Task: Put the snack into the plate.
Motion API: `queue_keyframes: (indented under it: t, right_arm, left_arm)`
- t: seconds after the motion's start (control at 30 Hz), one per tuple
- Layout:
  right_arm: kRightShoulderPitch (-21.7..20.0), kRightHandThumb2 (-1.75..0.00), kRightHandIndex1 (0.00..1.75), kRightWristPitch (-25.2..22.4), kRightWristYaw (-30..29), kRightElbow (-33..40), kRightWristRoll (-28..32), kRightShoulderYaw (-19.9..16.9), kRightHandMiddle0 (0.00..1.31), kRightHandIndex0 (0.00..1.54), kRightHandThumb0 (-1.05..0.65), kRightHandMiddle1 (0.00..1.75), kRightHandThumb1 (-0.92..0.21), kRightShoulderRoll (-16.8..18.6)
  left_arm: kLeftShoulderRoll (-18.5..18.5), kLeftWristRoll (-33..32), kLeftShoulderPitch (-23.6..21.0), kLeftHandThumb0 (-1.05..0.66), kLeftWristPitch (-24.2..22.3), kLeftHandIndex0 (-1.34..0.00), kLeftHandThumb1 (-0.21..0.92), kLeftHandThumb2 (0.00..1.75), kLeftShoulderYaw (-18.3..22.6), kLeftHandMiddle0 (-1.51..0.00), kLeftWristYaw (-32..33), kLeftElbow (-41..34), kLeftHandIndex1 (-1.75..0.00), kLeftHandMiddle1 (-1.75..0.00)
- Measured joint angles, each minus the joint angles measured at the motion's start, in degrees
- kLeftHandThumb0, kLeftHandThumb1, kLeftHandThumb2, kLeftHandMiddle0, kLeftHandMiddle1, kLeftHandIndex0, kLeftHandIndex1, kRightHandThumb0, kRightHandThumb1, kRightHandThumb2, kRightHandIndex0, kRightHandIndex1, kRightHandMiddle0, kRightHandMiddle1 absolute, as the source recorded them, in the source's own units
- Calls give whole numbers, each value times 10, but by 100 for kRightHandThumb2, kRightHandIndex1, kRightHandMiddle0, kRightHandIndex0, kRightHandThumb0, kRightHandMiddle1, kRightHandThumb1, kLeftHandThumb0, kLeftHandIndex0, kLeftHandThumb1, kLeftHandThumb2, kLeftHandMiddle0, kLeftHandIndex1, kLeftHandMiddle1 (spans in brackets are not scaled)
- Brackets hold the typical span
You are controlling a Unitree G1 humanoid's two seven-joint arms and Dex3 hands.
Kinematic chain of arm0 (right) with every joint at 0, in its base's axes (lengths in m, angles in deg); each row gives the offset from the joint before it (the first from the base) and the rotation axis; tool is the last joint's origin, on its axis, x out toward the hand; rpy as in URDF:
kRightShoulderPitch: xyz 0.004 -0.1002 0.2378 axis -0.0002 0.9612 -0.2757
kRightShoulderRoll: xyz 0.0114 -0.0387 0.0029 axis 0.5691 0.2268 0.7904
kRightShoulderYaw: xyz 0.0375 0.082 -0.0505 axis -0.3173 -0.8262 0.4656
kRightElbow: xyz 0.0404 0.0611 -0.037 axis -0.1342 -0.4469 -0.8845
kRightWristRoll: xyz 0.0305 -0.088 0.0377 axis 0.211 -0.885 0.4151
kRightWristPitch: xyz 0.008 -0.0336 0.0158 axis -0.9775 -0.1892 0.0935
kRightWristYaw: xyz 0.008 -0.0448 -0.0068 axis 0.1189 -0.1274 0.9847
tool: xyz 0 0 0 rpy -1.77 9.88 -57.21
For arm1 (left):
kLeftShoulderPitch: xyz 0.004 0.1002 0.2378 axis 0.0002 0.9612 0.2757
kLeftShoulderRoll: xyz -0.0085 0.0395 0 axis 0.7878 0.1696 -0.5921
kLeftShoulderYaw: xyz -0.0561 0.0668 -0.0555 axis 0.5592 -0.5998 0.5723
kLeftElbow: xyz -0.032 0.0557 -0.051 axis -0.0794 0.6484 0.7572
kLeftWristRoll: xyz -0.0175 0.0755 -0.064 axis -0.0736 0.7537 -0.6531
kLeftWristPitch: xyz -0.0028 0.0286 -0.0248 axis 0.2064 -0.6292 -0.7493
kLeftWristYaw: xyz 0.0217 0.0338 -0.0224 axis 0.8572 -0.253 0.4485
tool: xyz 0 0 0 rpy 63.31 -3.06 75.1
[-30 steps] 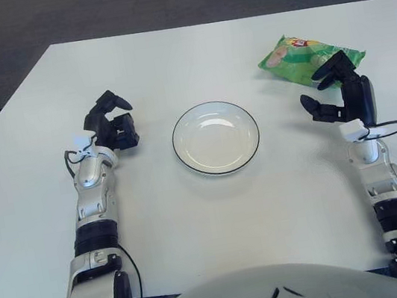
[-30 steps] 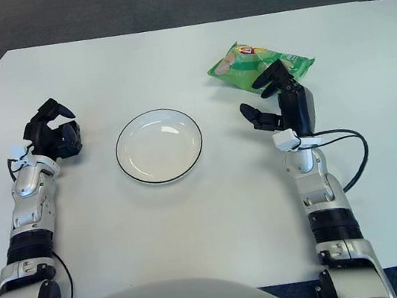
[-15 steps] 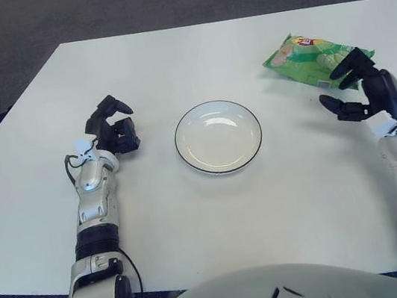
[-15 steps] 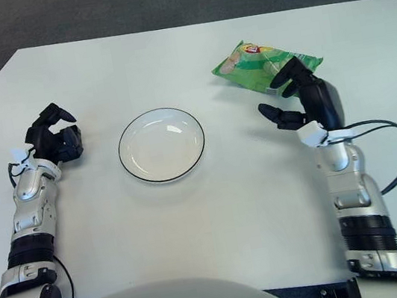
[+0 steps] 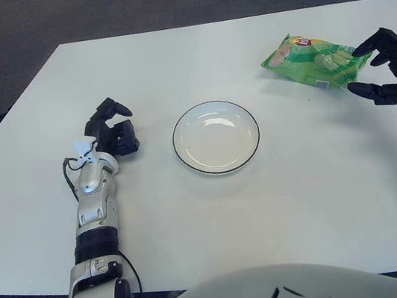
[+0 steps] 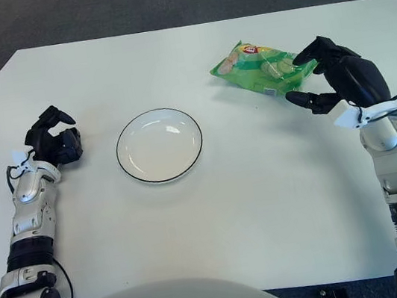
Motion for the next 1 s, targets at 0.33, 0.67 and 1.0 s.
queue_keyframes:
  t: [0.33, 0.67, 1.0]
  right_arm:
    - [-3, -64, 64, -22, 47, 0, -7, 9, 0, 0, -100, 71, -92, -20]
    - [-18, -57, 34, -8, 41, -20, -41, 29, 0, 0, -101, 57, -92, -36]
    - [-63, -66, 11, 14, 55, -87, -44, 60, 0, 0, -105, 30, -92, -53]
  left_arm:
    - [1, -2, 0, -52, -2, -69, 22, 143, 0, -131, -5, 3, -175, -175]
    - [4, -3, 0, -52, -2, -69, 22, 143, 1, -131, -6, 7, -175, -175]
    - [6, -2, -1, -52, -2, -69, 22, 143, 1, -130, -6, 12, -175, -175]
